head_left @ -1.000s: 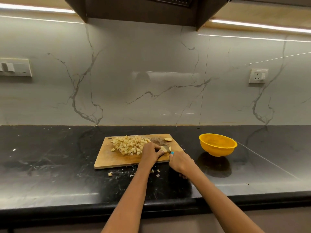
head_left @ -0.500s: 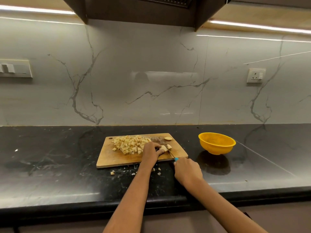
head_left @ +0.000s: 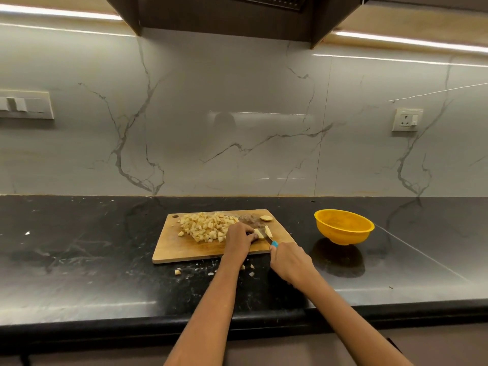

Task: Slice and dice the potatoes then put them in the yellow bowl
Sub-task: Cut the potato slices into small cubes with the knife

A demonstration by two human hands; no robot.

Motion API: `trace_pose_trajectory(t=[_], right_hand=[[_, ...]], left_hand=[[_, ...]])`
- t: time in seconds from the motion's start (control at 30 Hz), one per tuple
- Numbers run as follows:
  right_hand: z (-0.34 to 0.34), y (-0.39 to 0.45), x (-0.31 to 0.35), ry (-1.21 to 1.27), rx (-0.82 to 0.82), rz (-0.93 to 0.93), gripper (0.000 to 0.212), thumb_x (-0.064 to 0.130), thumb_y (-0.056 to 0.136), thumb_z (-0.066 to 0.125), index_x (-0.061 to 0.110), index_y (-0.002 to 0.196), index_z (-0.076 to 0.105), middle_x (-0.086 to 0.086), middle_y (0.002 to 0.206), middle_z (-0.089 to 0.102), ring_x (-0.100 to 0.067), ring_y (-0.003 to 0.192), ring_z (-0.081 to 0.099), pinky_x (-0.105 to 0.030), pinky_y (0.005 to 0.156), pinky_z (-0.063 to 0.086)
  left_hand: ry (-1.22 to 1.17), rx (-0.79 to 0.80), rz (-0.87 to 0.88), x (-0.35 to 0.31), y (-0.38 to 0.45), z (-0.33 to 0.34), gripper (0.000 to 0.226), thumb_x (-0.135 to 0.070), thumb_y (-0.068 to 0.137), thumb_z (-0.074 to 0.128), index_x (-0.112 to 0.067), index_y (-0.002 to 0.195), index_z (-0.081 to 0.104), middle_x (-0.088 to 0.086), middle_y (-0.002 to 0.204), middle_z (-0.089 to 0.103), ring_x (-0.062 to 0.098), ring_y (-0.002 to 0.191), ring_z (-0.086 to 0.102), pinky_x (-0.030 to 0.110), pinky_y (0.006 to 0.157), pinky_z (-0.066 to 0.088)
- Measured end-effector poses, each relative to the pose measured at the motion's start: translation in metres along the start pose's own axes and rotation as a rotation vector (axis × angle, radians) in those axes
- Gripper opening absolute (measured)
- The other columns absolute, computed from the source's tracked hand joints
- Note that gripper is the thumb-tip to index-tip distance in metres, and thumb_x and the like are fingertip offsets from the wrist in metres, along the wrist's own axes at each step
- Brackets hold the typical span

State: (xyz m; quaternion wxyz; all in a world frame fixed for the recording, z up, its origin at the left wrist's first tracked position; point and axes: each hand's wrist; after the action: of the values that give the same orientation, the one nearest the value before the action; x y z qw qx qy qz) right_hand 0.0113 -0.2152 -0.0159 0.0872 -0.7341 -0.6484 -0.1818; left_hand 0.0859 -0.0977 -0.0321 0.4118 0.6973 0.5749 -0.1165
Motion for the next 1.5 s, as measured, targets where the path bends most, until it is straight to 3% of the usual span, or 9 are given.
trace_pose_trajectory(t=[0.27, 0.4, 0.53, 0.67, 0.83, 1.2, 1.27, 1.37, 1.5], right_hand=[[-0.014, 0.011, 0.016, -0.06, 0.134, -0.07, 0.035, 0.023, 0.102, 0.035, 0.002, 0.122, 0.054, -0.013, 0.111, 0.06, -0.028, 0.104, 0.061, -0.036, 0.09, 0.05], [-0.026, 0.018, 0.026, -0.103, 0.22, -0.082, 0.036, 0.019, 0.102, 0.036, -0.004, 0.126, 0.051, -0.018, 0.108, 0.057, -0.023, 0.076, 0.053, -0.031, 0.08, 0.048], [-0.02, 0.006, 0.018, -0.223, 0.196, -0.11, 0.035, 0.021, 0.102, 0.036, 0.003, 0.127, 0.052, -0.014, 0.128, 0.055, -0.028, 0.115, 0.055, -0.036, 0.095, 0.047], [-0.01, -0.02, 0.004, -0.34, 0.074, -0.124, 0.031, 0.02, 0.102, 0.039, 0.005, 0.123, 0.055, -0.012, 0.122, 0.06, -0.027, 0.11, 0.06, -0.037, 0.089, 0.048], [-0.007, -0.026, -0.007, -0.062, -0.051, -0.015, 0.039, 0.037, 0.102, 0.035, 0.007, 0.114, 0.057, -0.009, 0.111, 0.065, -0.022, 0.1, 0.063, -0.031, 0.081, 0.049], [0.002, 0.008, -0.001, 0.031, 0.068, -0.02, 0.044, 0.038, 0.102, 0.035, 0.003, 0.115, 0.058, -0.012, 0.109, 0.064, -0.023, 0.099, 0.062, -0.032, 0.082, 0.049], [0.0, 0.008, -0.001, 0.031, 0.115, 0.003, 0.044, 0.038, 0.102, 0.033, 0.002, 0.11, 0.057, -0.012, 0.098, 0.064, -0.022, 0.087, 0.063, -0.032, 0.078, 0.05], [-0.012, 0.009, 0.006, 0.043, 0.24, 0.07, 0.047, 0.04, 0.103, 0.028, -0.001, 0.099, 0.051, -0.012, 0.071, 0.057, -0.019, 0.054, 0.056, -0.027, 0.051, 0.048], [-0.025, 0.02, 0.018, 0.111, 0.373, 0.093, 0.036, 0.032, 0.104, 0.025, 0.001, 0.1, 0.044, -0.01, 0.07, 0.05, -0.016, 0.052, 0.047, -0.026, 0.045, 0.04]], left_hand=[[0.022, 0.027, 0.036, 0.002, 0.001, -0.003, 0.029, -0.017, 0.085, 0.067, -0.003, 0.11, 0.068, 0.01, 0.111, 0.069, 0.017, 0.104, 0.062, 0.022, 0.09, 0.043], [0.027, 0.025, 0.043, 0.0, -0.001, -0.004, 0.028, -0.017, 0.085, 0.066, -0.003, 0.109, 0.068, 0.01, 0.109, 0.069, 0.017, 0.102, 0.063, 0.022, 0.088, 0.043], [0.02, 0.018, 0.037, 0.0, -0.004, -0.004, 0.028, -0.017, 0.085, 0.066, -0.004, 0.11, 0.068, 0.01, 0.11, 0.069, 0.017, 0.103, 0.062, 0.022, 0.089, 0.043], [0.028, 0.004, 0.028, 0.002, -0.003, -0.003, 0.03, -0.018, 0.086, 0.066, -0.004, 0.113, 0.066, 0.01, 0.113, 0.067, 0.017, 0.107, 0.061, 0.021, 0.091, 0.041], [0.027, -0.017, 0.017, 0.001, -0.002, -0.001, 0.029, -0.016, 0.088, 0.062, -0.006, 0.116, 0.064, 0.008, 0.118, 0.065, 0.016, 0.113, 0.056, 0.021, 0.096, 0.037], [0.027, -0.042, 0.036, 0.004, 0.002, -0.001, 0.023, -0.012, 0.086, 0.065, -0.006, 0.108, 0.069, 0.007, 0.11, 0.069, 0.014, 0.105, 0.06, 0.018, 0.091, 0.04], [0.034, -0.033, 0.035, 0.004, 0.002, 0.0, 0.024, -0.012, 0.086, 0.065, -0.006, 0.109, 0.068, 0.008, 0.111, 0.068, 0.015, 0.106, 0.06, 0.02, 0.093, 0.04], [0.038, -0.001, 0.044, 0.006, 0.003, -0.001, 0.025, -0.012, 0.086, 0.065, -0.005, 0.109, 0.068, 0.008, 0.111, 0.068, 0.016, 0.106, 0.06, 0.022, 0.094, 0.041], [0.044, 0.009, 0.066, 0.008, 0.004, -0.003, 0.023, -0.013, 0.084, 0.067, -0.004, 0.105, 0.07, 0.009, 0.106, 0.07, 0.015, 0.1, 0.063, 0.021, 0.089, 0.044]])
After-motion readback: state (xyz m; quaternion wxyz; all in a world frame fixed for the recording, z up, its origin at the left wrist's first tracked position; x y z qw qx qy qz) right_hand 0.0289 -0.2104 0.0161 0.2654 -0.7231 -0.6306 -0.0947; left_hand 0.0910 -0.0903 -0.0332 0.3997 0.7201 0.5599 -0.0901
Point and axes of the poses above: each hand's wrist, its own y-axis towards the middle knuckle, its own z-axis out of the palm, x = y × z
